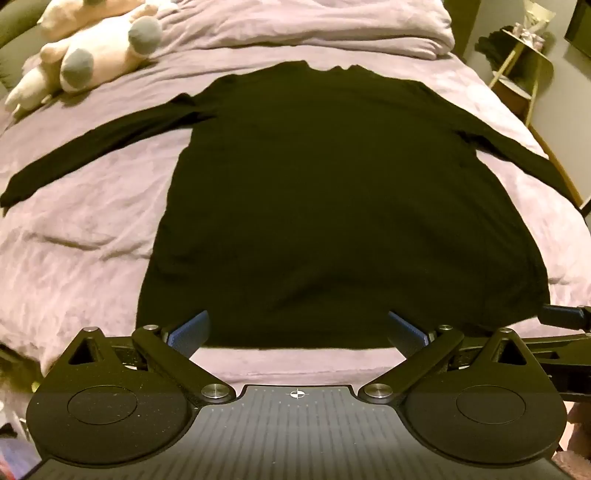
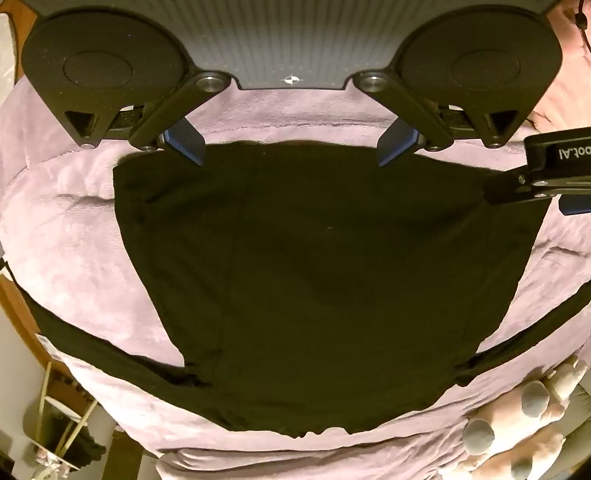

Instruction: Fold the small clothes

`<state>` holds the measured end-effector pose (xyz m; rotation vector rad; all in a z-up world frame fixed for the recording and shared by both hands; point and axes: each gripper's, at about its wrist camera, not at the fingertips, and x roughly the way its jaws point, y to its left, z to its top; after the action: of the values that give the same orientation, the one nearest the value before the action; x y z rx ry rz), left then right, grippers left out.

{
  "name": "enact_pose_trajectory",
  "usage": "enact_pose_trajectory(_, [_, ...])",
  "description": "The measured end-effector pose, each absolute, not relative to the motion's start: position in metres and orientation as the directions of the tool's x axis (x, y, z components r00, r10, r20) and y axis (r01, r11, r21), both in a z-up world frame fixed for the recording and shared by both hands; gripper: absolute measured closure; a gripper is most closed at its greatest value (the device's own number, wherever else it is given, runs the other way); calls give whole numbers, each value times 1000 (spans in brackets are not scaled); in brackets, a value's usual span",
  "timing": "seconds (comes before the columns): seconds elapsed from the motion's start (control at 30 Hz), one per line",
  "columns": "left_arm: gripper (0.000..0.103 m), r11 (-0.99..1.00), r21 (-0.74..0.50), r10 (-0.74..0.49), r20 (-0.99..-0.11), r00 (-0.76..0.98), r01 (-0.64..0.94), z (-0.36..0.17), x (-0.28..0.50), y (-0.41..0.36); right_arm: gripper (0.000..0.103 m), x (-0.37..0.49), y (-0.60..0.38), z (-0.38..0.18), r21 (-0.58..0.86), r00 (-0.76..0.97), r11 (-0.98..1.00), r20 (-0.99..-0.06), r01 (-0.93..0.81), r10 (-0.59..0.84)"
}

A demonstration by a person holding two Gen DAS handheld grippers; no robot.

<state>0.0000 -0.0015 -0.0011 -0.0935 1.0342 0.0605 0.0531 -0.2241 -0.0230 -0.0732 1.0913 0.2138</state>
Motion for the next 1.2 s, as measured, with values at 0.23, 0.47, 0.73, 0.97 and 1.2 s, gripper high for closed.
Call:
enact_pose_trajectory(0.23, [0, 998, -21, 13, -864, 503, -62, -4, 0, -7, 4, 53, -225, -23, 38, 452, 978, -882, -205, 129])
enact_pose_trajectory(0.47, [0, 993, -53, 7, -866, 500, -105, -2, 1, -1, 4, 54, -226, -23, 30, 449, 979, -885, -204, 121])
enact_pose_trajectory(0.73, [0, 993, -54, 5, -867, 499, -105, -3, 0, 0, 4, 55, -227, -22, 30, 452, 980, -884, -199, 119])
enact_pose_trajectory(0.97, [0, 993, -51, 10, -870, 492, -110, -5, -1, 0, 4, 56, -227, -22, 32, 451, 979, -884, -200, 121])
enact_pose_trajectory(1.2, [0, 992, -53, 8, -871, 491, -111, -4, -1, 1, 4, 56, -228, -23, 31, 455, 979, -882, -200, 121])
